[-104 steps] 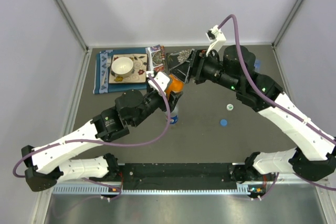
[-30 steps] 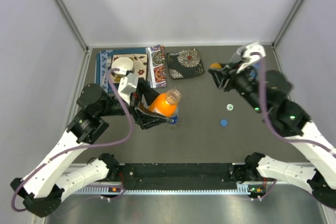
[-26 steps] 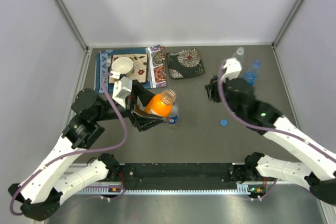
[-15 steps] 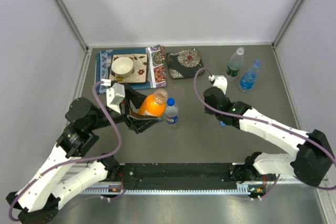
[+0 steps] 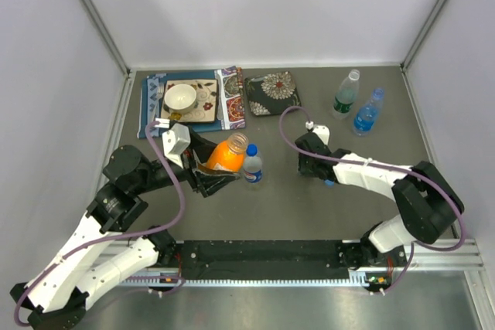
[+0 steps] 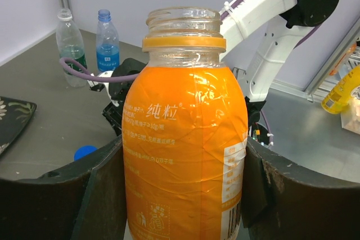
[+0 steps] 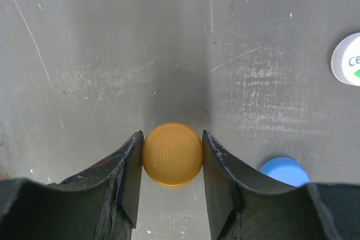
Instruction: Unscrew the bottle caps
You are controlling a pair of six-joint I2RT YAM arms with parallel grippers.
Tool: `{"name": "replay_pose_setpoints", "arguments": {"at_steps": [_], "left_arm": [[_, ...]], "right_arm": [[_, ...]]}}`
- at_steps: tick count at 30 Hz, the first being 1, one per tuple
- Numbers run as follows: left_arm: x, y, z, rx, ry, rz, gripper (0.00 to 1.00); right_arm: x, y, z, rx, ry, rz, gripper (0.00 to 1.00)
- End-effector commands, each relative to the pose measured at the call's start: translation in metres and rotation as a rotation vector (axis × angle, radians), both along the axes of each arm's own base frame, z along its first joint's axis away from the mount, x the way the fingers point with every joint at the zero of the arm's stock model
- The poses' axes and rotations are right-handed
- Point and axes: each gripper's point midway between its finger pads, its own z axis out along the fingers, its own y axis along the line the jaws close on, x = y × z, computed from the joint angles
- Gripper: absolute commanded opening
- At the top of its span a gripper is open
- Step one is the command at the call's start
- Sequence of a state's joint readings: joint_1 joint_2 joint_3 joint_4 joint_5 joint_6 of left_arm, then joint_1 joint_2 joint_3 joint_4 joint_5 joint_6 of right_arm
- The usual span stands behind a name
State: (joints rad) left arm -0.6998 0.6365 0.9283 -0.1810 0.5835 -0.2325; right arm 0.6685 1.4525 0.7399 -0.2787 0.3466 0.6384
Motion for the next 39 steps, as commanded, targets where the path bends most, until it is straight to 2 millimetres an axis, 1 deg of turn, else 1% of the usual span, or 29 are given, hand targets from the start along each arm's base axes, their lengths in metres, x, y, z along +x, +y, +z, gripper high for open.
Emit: {"name": "replay_pose_setpoints", "arguments": {"at_steps": [1,4,6,7,9,10,12,13,15,16,20,23,24,25,26,27,28,29,30,31,32,33,34,36,37,38,39], "left_arm": [[0.003,0.002,0.008,-0.027,-0.037,0.020,0.33],[0.003,0.002,0.006,-0.026,-0.031,0.022,0.33],[0.004,0.001,0.003,-0.022,-0.024,0.019,0.33],[0.004,0.002,0.002,-0.021,-0.023,0.021,0.33],[0.004,0.001,0.001,-0.020,-0.020,0.021,0.33],[0.003,0.002,0.001,-0.020,-0.020,0.019,0.33],[0.004,0.002,0.001,-0.018,-0.018,0.021,0.33],[0.004,0.001,0.001,-0.019,-0.019,0.021,0.33],[0.003,0.002,0.001,-0.020,-0.020,0.021,0.33],[0.004,0.001,-0.001,-0.016,-0.016,0.021,0.33],[0.004,0.000,-0.003,-0.016,-0.008,0.015,0.33],[0.004,0.000,-0.004,-0.020,-0.007,0.013,0.33],[0.004,-0.001,-0.005,-0.018,-0.003,0.012,0.33],[0.004,-0.001,-0.004,-0.020,-0.007,0.012,0.33],[0.005,-0.001,-0.004,-0.019,-0.008,0.015,0.33],[0.005,-0.001,-0.004,-0.018,-0.007,0.014,0.33],[0.005,-0.001,-0.005,-0.017,-0.007,0.014,0.33],[0.005,-0.001,-0.003,-0.018,-0.007,0.014,0.33],[0.005,-0.001,-0.003,-0.018,-0.007,0.014,0.33],[0.006,-0.002,-0.002,-0.019,-0.010,0.014,0.33],[0.006,-0.002,-0.001,-0.019,-0.011,0.015,0.33],[0.006,-0.002,0.000,-0.022,-0.013,0.017,0.33],[0.007,-0.002,0.001,-0.023,-0.013,0.015,0.33],[0.008,-0.004,0.001,-0.023,-0.013,0.012,0.33],[0.009,-0.005,0.000,-0.021,-0.012,0.012,0.33],[0.010,-0.006,0.001,-0.023,-0.013,0.011,0.33],[0.013,-0.008,-0.002,-0.016,-0.005,0.009,0.33]], "right_arm": [[0.013,0.014,0.002,0.061,-0.020,0.001,0.00],[0.012,0.015,-0.004,0.059,0.003,0.008,0.01],[0.011,0.015,-0.007,0.059,0.020,0.018,0.07],[0.010,0.015,-0.011,0.054,0.030,0.020,0.14],[0.009,0.016,-0.014,0.055,0.047,0.030,0.22],[0.008,0.015,-0.016,0.050,0.055,0.031,0.29],[0.005,0.015,-0.019,0.051,0.069,0.036,0.36],[0.003,0.016,-0.020,0.053,0.075,0.044,0.43],[0.002,0.016,-0.021,0.053,0.082,0.043,0.48],[0.001,0.016,-0.022,0.054,0.085,0.044,0.53],[0.001,0.014,-0.018,0.048,0.078,0.043,0.58],[0.006,0.015,-0.008,0.044,0.059,0.041,0.59],[0.017,0.021,0.012,0.063,0.017,0.043,0.60],[0.024,0.023,0.026,0.067,-0.013,0.043,0.60],[0.028,0.015,0.041,0.038,-0.032,0.037,0.61],[0.049,0.023,0.088,0.080,-0.132,0.032,0.62],[0.057,0.022,0.114,0.088,-0.179,0.028,0.65],[0.063,0.013,0.137,0.064,-0.213,0.019,0.66],[0.077,0.016,0.195,0.112,-0.320,0.012,0.69],[0.081,0.013,0.222,0.106,-0.370,0.018,0.70],[0.081,0.007,0.244,0.094,-0.401,0.011,0.70],[0.083,0.009,0.292,0.142,-0.491,0.011,0.70],[0.077,0.006,0.319,0.168,-0.547,0.028,0.71],[0.062,0.008,0.357,0.252,-0.626,0.074,0.72],[0.047,0.005,0.382,0.305,-0.688,0.103,0.72],[0.033,0.019,0.391,0.379,-0.702,0.201,0.73],[0.025,0.031,0.398,0.446,-0.735,0.270,0.75]]}}
